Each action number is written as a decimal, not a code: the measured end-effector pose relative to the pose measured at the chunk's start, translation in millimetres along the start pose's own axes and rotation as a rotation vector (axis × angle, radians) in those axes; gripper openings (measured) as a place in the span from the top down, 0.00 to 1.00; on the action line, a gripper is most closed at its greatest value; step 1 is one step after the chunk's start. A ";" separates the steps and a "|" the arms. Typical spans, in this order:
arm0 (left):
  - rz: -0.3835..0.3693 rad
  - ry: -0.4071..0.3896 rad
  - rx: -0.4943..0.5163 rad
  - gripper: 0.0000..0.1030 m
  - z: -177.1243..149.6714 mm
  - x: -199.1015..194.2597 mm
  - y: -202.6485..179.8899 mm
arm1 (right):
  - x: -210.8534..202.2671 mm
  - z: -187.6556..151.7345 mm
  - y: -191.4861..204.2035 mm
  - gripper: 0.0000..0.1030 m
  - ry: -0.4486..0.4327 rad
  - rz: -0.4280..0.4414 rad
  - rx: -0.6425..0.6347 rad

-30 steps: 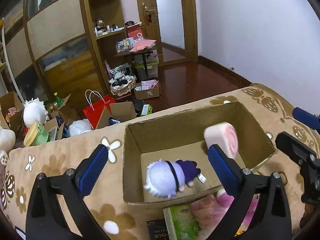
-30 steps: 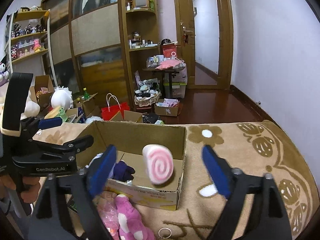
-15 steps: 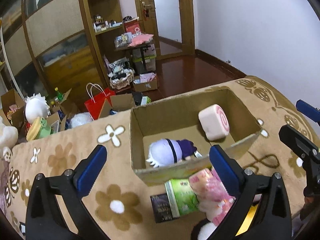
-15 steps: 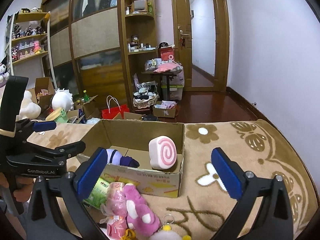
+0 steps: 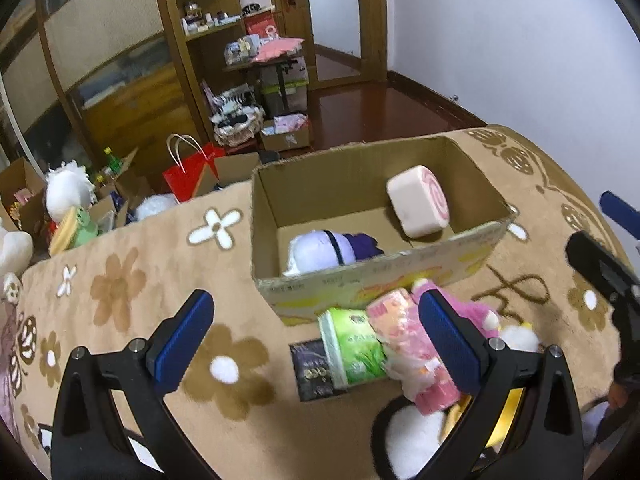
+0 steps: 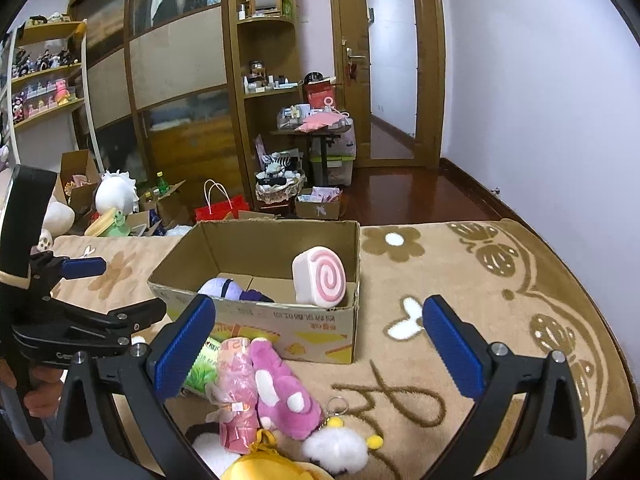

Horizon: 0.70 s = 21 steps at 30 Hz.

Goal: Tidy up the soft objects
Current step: 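Reach the left tool to the green tissue pack while the right tool approaches the pink bunny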

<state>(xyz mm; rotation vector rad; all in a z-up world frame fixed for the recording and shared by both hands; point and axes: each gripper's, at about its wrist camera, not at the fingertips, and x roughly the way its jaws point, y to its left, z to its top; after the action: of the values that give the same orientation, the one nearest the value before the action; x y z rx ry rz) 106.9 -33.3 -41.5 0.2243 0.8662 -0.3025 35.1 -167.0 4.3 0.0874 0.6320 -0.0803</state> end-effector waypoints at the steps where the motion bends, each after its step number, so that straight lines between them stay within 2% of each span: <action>1: -0.001 0.003 -0.001 0.02 -0.9 -1.4 -0.5 | -0.4 -1.2 0.4 0.00 0.004 0.000 -0.003; 10: -0.019 0.069 -0.015 0.02 -9.8 3.6 -3.1 | 3.0 -10.7 6.6 0.00 0.043 -0.010 -0.034; 21: -0.013 0.152 -0.022 0.02 -19.4 31.2 -3.8 | 33.5 -23.9 9.4 0.00 0.135 -0.003 -0.048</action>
<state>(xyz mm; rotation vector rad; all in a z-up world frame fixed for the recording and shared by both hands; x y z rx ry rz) 110.8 -36.0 -78.1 0.2229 1.0215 -0.2906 48.9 -156.8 -34.2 0.0459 0.7684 -0.0630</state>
